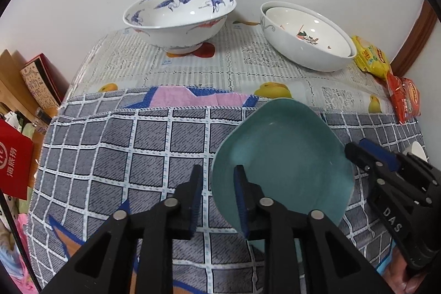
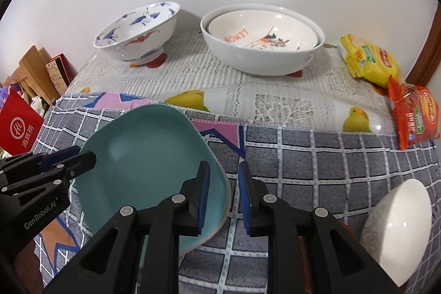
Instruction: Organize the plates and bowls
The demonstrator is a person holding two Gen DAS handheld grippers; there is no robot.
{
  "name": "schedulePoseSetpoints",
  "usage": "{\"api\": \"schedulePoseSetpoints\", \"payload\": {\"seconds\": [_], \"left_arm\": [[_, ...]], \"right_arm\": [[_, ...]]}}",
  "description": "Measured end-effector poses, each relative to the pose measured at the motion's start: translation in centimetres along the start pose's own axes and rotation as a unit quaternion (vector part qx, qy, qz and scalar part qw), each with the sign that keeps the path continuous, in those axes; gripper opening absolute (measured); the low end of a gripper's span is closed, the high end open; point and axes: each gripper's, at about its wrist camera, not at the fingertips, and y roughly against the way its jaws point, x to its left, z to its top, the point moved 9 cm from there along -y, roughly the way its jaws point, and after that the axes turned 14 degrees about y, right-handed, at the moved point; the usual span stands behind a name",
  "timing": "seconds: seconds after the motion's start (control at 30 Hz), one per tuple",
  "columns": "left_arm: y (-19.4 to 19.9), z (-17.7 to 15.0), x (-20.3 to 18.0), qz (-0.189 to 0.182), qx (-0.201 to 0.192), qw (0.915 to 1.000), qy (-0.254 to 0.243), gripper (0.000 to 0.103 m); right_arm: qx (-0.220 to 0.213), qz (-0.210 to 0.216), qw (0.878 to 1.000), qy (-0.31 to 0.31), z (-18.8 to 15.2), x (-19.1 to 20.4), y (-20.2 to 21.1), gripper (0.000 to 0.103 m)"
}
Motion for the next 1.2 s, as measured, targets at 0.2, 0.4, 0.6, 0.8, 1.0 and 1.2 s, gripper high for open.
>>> {"api": "schedulePoseSetpoints", "payload": {"seconds": [0.2, 0.4, 0.6, 0.8, 1.0, 1.2], "left_arm": [[3.1, -0.4, -1.1, -0.006, -0.022, 0.9996, -0.013, 0.033], [6.2, -1.4, -4.0, -0.025, -0.043, 0.9982, -0.034, 0.04], [8.8, -3.1, -7.8, -0.052, -0.054, 0.9958, -0.052, 0.042], [9.5, -5.5, -11.7, -0.07, -0.058, 0.9926, -0.081, 0.043], [8.2, -7.8, -14.0, -0.076, -0.04, 0.992, -0.094, 0.043], [5.7, -9.4, -15.6, -0.103, 0.008, 0.9912, -0.082, 0.043]], "right_arm": [[-0.035, -0.017, 0.999, -0.008, -0.7, -1.4, 4.6, 0.052], [-0.072, -0.057, 0.995, -0.029, -3.1, -4.6, 10.0, 0.072], [-0.095, -0.09, 0.989, -0.068, -7.7, -9.4, 15.0, 0.073], [-0.091, -0.12, 0.979, -0.135, -13.7, -14.6, 18.0, 0.076], [-0.06, -0.106, 0.975, -0.186, -19.7, -18.5, 18.2, 0.076], [-0.016, -0.094, 0.975, -0.2, -23.4, -19.8, 15.9, 0.076]]}}
